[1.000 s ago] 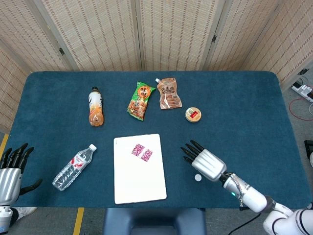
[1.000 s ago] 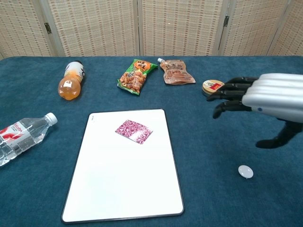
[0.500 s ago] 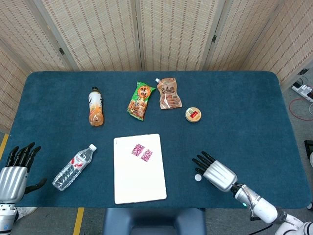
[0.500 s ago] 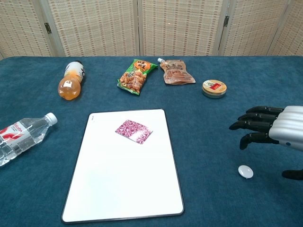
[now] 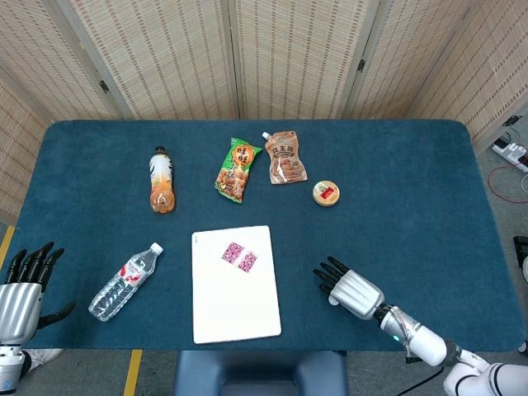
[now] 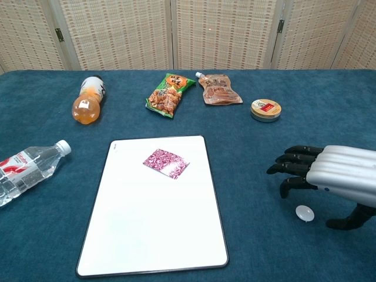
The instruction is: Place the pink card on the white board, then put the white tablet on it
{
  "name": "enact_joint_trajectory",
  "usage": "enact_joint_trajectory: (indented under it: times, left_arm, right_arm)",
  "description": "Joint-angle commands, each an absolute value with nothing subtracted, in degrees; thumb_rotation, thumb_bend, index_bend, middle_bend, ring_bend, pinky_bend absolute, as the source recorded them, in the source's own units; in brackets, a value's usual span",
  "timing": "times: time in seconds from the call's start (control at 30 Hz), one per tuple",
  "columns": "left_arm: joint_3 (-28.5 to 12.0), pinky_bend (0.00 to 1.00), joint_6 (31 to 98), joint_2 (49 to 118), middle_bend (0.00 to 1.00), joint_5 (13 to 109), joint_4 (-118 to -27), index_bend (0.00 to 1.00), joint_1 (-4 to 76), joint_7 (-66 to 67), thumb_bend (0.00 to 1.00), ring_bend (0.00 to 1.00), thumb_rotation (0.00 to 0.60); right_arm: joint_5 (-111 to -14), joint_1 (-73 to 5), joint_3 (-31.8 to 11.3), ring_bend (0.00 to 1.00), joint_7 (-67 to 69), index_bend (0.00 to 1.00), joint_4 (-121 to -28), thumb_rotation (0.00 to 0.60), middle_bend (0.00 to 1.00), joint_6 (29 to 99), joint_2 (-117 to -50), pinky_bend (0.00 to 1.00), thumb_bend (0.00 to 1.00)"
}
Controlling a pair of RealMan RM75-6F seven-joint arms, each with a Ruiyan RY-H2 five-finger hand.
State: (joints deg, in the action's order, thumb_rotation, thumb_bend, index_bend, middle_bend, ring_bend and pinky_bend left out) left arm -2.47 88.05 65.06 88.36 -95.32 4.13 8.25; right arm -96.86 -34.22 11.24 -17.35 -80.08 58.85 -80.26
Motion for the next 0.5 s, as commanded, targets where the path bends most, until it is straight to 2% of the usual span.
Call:
enact_joint_trajectory:
  times: [0.03,0.5]
  left_arm:
    - [-2.4,0.00,88.1,65.1,0.08,88.2,-95.1,0.14,4.0,8.0,0.18,0.14,0.600]
    - [-2.3,0.00,88.1,65.2,0.08,88.1,-94.2,0.14,4.0,7.1,0.18,0.14,0.600]
  right_arm:
    - [-96.9,-34.4,10.8,0.00,-16.9,0.30,-79.6,0.600,0.12,58.2,-80.8,0.00,0.25]
    - [-97.2,-34.3,9.8,0.03,-16.3,0.40,-78.6,0.599,0.15,56.8,-81.8,0.00,0.31]
